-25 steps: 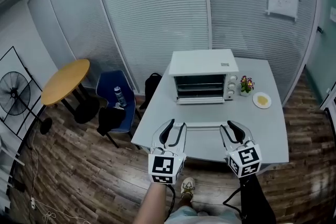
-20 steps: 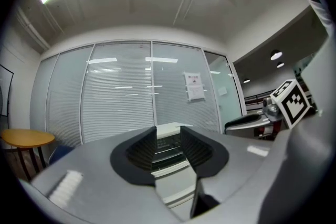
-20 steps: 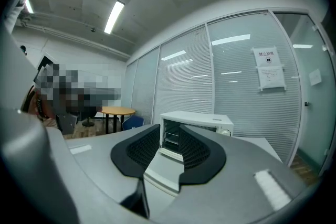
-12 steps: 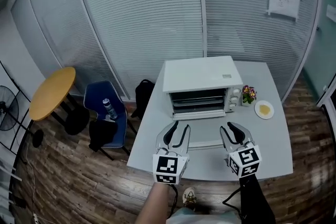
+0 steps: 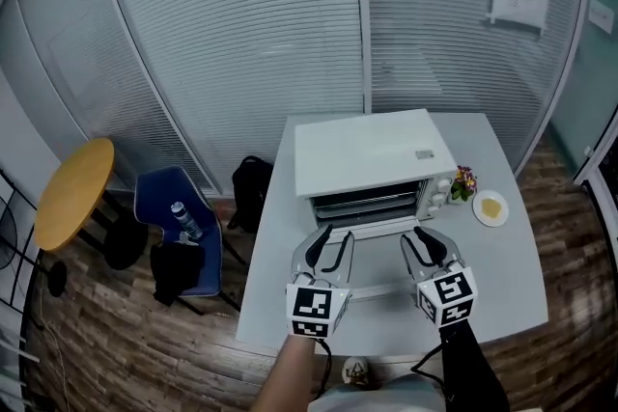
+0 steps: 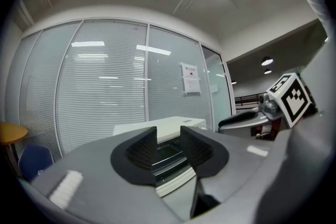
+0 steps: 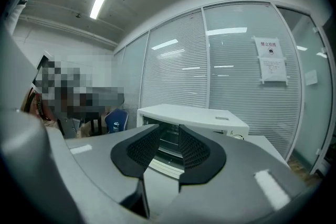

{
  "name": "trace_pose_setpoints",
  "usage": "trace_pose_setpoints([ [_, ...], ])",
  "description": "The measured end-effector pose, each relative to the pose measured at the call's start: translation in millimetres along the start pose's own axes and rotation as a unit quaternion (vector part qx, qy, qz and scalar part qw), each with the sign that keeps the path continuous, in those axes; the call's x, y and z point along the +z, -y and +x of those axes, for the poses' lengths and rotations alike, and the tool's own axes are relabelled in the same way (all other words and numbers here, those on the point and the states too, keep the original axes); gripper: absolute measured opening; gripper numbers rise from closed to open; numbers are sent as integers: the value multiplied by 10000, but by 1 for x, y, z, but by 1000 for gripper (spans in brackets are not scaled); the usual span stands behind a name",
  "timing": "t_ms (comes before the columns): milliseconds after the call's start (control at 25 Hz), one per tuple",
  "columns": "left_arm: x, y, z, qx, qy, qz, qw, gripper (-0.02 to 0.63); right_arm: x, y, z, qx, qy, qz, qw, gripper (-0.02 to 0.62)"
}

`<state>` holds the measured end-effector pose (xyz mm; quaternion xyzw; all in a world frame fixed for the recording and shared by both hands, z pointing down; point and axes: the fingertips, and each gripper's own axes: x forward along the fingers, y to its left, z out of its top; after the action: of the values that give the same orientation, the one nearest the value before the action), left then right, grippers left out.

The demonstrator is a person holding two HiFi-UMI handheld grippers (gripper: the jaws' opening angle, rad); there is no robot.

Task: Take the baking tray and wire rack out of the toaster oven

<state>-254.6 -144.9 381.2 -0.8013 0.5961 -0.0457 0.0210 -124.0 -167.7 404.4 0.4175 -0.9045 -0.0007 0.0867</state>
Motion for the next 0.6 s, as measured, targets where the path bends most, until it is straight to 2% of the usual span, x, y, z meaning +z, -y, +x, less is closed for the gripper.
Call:
trace_pose_setpoints([
  [280, -20, -19, 23, -144, -93, 59, 9998, 158, -5, 6, 31, -210, -90, 129, 9997, 92],
  [600, -41, -20, 38, -290, -274, -74, 9992, 176, -23, 5, 55, -207, -384, 145, 9989, 92],
])
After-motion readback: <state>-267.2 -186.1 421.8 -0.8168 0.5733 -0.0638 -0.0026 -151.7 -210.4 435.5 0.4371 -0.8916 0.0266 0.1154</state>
